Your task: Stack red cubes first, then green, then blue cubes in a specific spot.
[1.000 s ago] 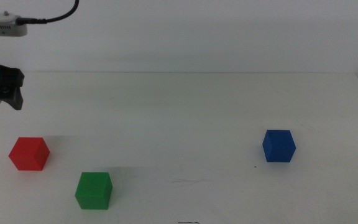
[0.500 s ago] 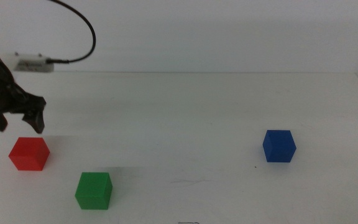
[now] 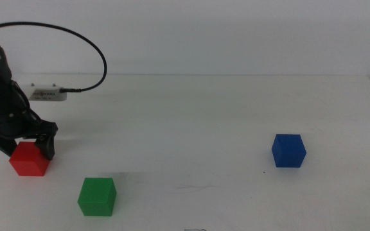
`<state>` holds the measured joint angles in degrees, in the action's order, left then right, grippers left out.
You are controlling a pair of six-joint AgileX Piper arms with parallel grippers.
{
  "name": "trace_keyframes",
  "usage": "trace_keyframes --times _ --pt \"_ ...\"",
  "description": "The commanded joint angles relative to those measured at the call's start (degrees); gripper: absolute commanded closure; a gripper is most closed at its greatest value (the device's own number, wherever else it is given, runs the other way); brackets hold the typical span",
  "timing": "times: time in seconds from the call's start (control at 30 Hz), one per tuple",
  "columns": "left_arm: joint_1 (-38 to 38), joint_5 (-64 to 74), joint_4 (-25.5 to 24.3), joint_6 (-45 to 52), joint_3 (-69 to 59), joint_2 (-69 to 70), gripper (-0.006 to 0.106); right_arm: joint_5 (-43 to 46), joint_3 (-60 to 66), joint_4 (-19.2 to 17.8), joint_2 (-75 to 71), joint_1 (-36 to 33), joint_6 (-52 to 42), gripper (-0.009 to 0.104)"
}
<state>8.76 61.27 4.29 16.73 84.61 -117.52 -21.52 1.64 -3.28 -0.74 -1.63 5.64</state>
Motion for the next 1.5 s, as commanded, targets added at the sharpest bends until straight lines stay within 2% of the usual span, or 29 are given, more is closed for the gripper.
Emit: trace_keyframes --times 0.0,0.07,0.17,0.4,0.43,0.57,0.77,0.93,1.03,1.2,1.47 --pt "0.02 0.29 1.26 0.19 1.82 2.62 0.015 4.13 -1.02 -0.47 -1.12 0.43 -0.68 0.008" --pt "0.02 1.23 1.52 0.19 1.82 2.30 0.023 4.13 -1.02 -0.47 -1.12 0.43 -0.68 0.008" --pt "0.02 2.49 1.41 0.13 1.82 2.33 0.042 4.13 -1.02 -0.47 -1.12 0.43 -0.68 0.008" --pt "-0.43 7.45 4.73 -1.57 1.93 6.02 0.100 4.13 -1.02 -0.47 -1.12 0.43 -0.68 0.008" --pt "-0.94 8.11 5.21 -2.86 1.93 7.28 0.102 4.13 -1.02 -0.47 -1.12 0.43 -0.68 0.008" --pt "-5.56 11.92 3.67 -9.83 1.93 11.50 0.102 4.13 -1.02 -0.47 -1.12 0.43 -0.68 0.008" --pt "-19.24 14.43 2.52 -28.03 3.27 14.61 0.102 4.13 -1.02 -0.47 -1.12 0.43 -0.68 0.008" --pt "-33.78 9.36 2.26 -41.34 3.92 13.62 0.102 4.13 -1.02 -0.47 -1.12 0.43 -0.68 0.008" --pt "-38.73 4.15 2.40 -46.16 4.47 11.78 0.102 4.13 -1.02 -0.47 -1.12 0.43 -0.68 0.008" --pt "-42.36 6.32 2.47 -48.52 11.11 4.78 0.102 4.13 -1.02 -0.47 -1.12 0.43 -0.68 0.008" --pt "-44.07 12.45 2.55 -48.57 25.37 -6.41 0.102 4.13 -1.02 -0.47 -1.12 0.43 -0.68 0.008"
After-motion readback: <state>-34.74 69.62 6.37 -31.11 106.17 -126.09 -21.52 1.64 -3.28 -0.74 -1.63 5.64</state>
